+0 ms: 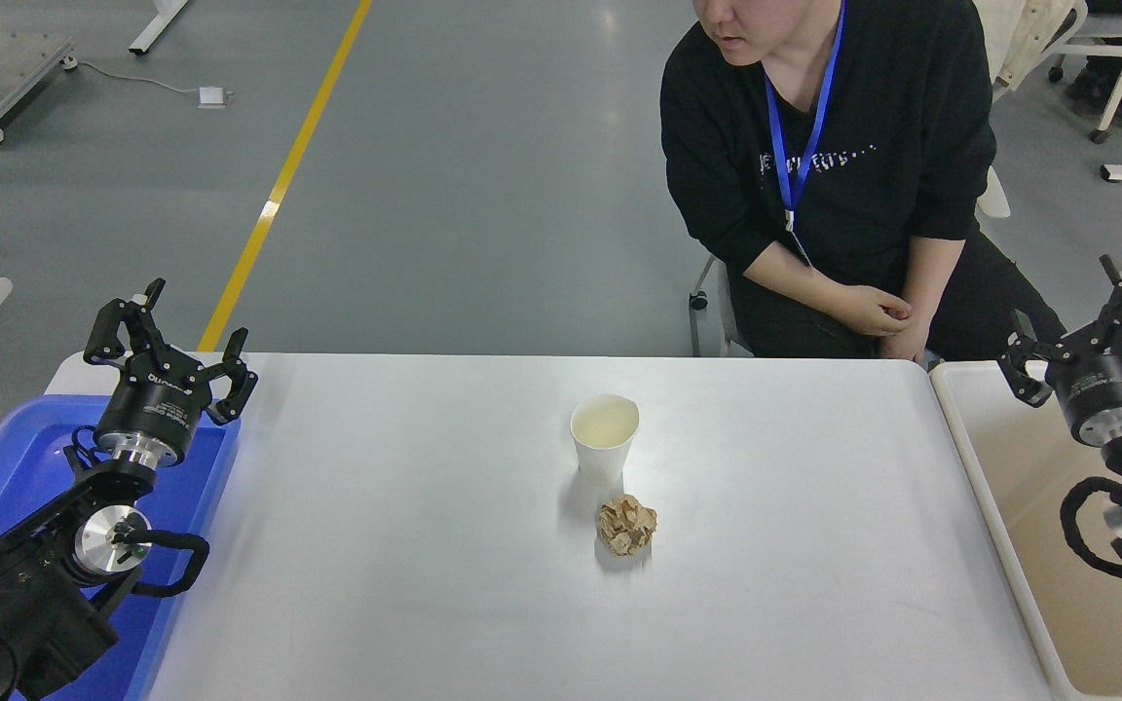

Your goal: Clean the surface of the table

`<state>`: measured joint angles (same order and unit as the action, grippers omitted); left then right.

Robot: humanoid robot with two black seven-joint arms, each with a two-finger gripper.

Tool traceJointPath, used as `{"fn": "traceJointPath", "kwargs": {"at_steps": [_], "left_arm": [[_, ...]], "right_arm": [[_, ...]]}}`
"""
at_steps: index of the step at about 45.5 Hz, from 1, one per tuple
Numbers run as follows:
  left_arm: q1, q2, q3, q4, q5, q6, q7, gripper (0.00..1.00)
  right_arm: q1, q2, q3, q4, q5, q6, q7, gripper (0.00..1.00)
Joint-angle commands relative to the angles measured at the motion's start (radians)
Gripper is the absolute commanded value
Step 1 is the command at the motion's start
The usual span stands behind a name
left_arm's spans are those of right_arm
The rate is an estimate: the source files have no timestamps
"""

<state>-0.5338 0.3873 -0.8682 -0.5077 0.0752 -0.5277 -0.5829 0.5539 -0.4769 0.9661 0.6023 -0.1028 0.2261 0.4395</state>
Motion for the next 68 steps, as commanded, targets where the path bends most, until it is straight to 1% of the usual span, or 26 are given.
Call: {"fn": "traceJointPath", "kwargs": {"at_steps": [1, 33, 39, 44, 48, 55, 56, 63, 68], "left_arm": [[0.000, -0.001, 0.000, 0.000, 0.000, 0.000, 0.000, 1.00], [0.000, 0.001, 0.000, 0.000, 0.000, 0.000, 0.000, 1.00], [0.000, 0.001, 0.000, 0.000, 0.000, 0.000, 0.000, 1.00], [0.000, -0.001, 0.000, 0.000, 0.000, 0.000, 0.000, 1.00], [0.000, 0.001, 0.000, 0.000, 0.000, 0.000, 0.000, 1.00], [0.000, 0.001, 0.000, 0.000, 0.000, 0.000, 0.000, 1.00], [0.000, 0.001, 0.000, 0.000, 0.000, 0.000, 0.000, 1.00], [0.000, -0.001, 0.000, 0.000, 0.000, 0.000, 0.000, 1.00], [0.000, -0.001, 0.000, 0.000, 0.000, 0.000, 0.000, 1.00]], "right_arm": [[-0.002, 0.003, -0.004, -0.007, -0.002, 0.002, -0.001, 0.99], [0.018, 0.006, -0.010, -0.049, -0.002, -0.008, -0.002, 0.99], [0.031, -0.009, -0.069, -0.045, -0.003, -0.001, -0.002, 0.99], [0.060, -0.028, -0.183, -0.050, -0.015, -0.005, -0.002, 0.99], [0.124, -0.054, -0.351, -0.078, -0.023, -0.005, -0.007, 0.99], [0.265, -0.110, -0.637, -0.093, -0.103, -0.005, -0.010, 0.99], [0.305, -0.126, -0.712, -0.093, -0.133, -0.005, -0.010, 0.99], [0.460, -0.154, -0.941, -0.093, -0.221, -0.001, -0.012, 0.99], [0.563, -0.155, -1.073, -0.082, -0.238, 0.005, -0.012, 0.99]]}}
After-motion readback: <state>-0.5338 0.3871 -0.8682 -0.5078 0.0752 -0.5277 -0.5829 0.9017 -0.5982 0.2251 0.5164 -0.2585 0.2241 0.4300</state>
